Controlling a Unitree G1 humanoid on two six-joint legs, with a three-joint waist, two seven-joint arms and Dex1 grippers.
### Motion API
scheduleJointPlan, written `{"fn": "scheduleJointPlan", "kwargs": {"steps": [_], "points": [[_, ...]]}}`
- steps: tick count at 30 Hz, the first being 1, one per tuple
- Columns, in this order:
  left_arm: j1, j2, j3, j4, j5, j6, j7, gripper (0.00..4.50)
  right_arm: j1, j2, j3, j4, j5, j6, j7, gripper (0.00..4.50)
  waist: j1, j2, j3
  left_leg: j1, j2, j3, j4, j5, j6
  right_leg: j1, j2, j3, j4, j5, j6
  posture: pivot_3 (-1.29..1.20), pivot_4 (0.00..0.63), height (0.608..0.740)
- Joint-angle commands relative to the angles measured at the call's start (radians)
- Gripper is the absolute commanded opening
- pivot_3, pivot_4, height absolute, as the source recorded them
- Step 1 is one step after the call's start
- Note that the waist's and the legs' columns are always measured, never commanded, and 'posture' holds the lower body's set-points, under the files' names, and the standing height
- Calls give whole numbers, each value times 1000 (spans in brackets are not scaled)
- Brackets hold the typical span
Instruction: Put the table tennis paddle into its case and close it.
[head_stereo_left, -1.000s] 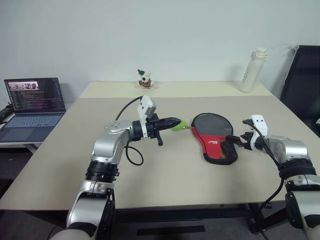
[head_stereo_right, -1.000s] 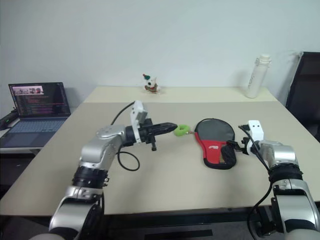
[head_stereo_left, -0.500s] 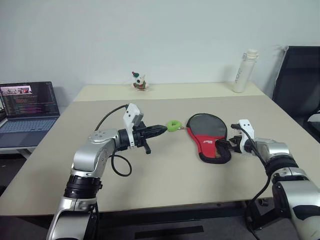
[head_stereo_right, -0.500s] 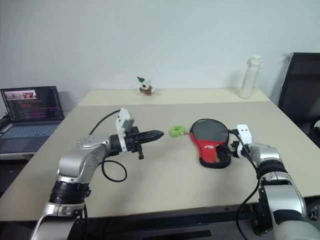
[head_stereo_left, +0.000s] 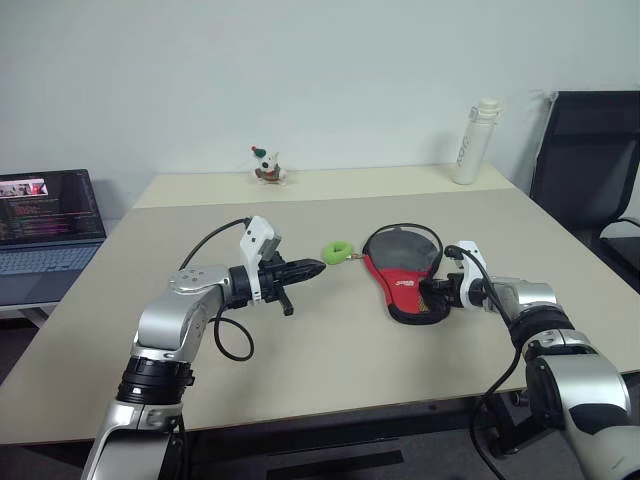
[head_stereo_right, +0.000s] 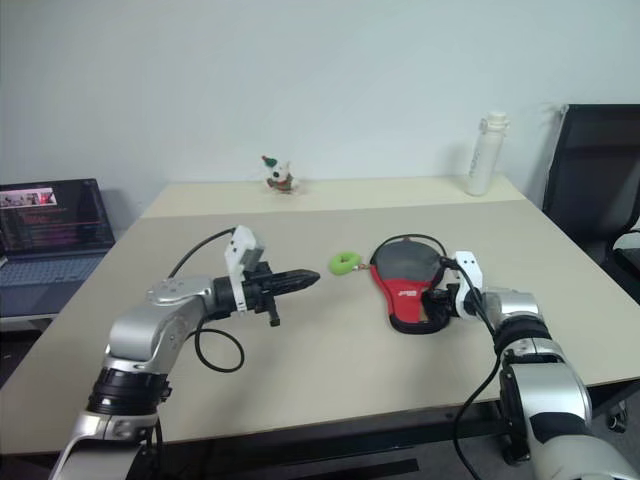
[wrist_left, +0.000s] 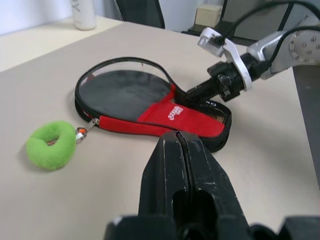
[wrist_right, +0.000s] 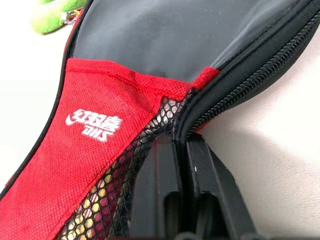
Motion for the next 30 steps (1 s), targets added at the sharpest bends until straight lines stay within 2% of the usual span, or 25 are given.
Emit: {"fn": "scheduleJointPlan", "kwargs": {"steps": [1, 6, 9, 12, 18, 23, 30], "points": [[15, 22, -4, -74, -45, 10, -38, 0, -39, 72, 20, -12, 13, 40, 67, 17, -3, 0, 0, 1, 1, 1, 0, 0, 0, 0, 1, 2, 0, 0, 0, 0, 150, 740], [55, 51, -4, -120, -91, 34, -88, 0, -55, 153, 39, -60, 16, 84, 114, 17, -16, 0, 0, 3, 11, 9, -1, -1, -1, -2, 10, 7, 0, 1, -1, 0, 150, 740], [88, 94, -1, -137, -110, 38, -128, 0, -35, 239, 75, -156, 30, 141, 137, 17, -30, 0, 0, 3, 13, 11, -2, -1, -1, -5, 13, 9, 1, 1, -2, 0, 150, 740], [112, 121, -1, -143, -112, 31, -144, 0, 9, 279, 74, -257, 49, 205, 107, 17, -30, 0, 0, 2, 15, 10, -3, -1, -1, -7, 14, 9, 2, 1, -2, 0, 150, 740], [192, 159, 6, -213, -153, 50, -164, 0, 216, 295, 61, -705, 125, 495, -7, 17, 8, 0, 0, -8, 13, 10, -2, -2, -3, -14, 10, 9, 0, 4, -6, 0, 150, 740], [222, 171, 9, -229, -172, 49, -162, 0, 381, 290, -31, -1052, 172, 734, -173, 17, 34, 0, 0, -9, 12, 10, -1, -3, -4, -15, 8, 8, -1, 3, -5, 0, 150, 740], [217, 182, 5, -201, -176, 36, -179, 0, 541, 350, -149, -1387, 213, 973, -333, 17, 41, 0, 0, -9, 11, 10, -1, -3, -4, -15, 9, 8, -1, 1, -2, 0, 150, 740]]}}
